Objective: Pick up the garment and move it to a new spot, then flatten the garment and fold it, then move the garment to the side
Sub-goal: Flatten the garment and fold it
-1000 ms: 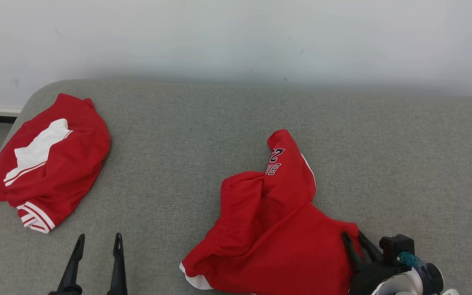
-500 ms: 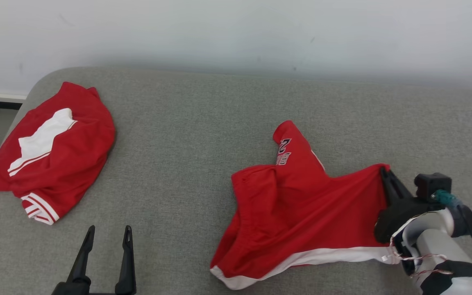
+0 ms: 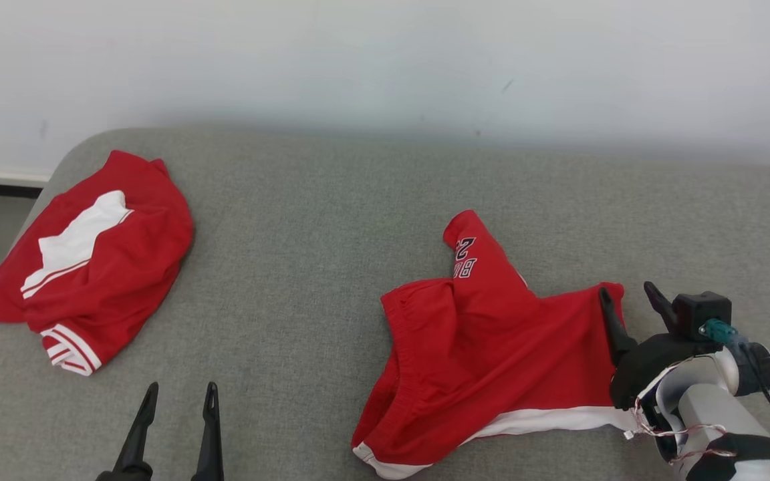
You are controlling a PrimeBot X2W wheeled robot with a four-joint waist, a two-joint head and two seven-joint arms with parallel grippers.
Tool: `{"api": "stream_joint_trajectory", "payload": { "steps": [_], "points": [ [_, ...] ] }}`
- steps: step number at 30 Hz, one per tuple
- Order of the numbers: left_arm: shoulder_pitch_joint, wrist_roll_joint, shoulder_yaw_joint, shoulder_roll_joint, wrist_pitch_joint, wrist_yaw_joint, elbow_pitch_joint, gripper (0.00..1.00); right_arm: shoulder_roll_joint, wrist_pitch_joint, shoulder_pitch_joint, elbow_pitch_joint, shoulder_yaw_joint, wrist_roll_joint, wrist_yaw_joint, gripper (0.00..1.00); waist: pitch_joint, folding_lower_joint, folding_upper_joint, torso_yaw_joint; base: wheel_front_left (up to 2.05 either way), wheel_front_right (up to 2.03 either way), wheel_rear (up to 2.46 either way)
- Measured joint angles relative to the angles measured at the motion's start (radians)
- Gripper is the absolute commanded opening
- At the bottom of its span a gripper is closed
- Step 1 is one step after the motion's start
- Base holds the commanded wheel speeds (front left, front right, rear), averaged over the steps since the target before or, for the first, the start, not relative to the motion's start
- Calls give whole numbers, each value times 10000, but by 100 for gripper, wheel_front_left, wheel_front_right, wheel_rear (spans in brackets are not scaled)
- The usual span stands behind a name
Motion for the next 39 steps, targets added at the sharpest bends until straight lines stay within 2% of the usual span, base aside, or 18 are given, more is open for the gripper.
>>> {"api": "stream_joint_trajectory", "payload": {
  "steps": [11, 12, 15, 19, 25, 32, 39],
  "points": [
    [327, 144, 288, 4, 0, -100, -123, 100, 98, -21, 2622, -4125, -660, -69, 0, 100, -534, -2, 0, -620, 0, 0, 0],
    [327, 153, 305, 0, 0, -107, -159, 100, 251, -23, 3137, -4886, -815, -121, 0, 100, -555, -2, 0, -714, 0, 0, 0],
    [328, 163, 360, 0, 0, -109, -194, 100, 602, -23, 3861, -5954, -1191, -199, 0, 100, -550, -2, 0, -807, 0, 0, 0],
    [327, 186, 395, -4, 0, -121, -236, 100, 974, -23, 4745, -6968, -1429, -487, 0, 100, -535, -2, 0, -876, 0, 0, 0],
    [344, 267, 468, -6, 0, -127, -295, 100, 1590, -23, 5924, -7952, -1787, -771, 0, 100, -614, -2, -1, -878, 0, 0, 0],
    [345, 291, 500, 2, 0, -196, -249, 100, 1935, -23, 6527, -8038, -1916, -905, 0, 100, -504, -1, 0, -950, 0, 0, 0],
    [374, 159, -788, 608, 0, -336, 589, 100, 1709, -23, 6233, -7308, -1900, -926, 0, 100, -379, 0, 0, -1054, 0, 0, 0]
  ]
}}
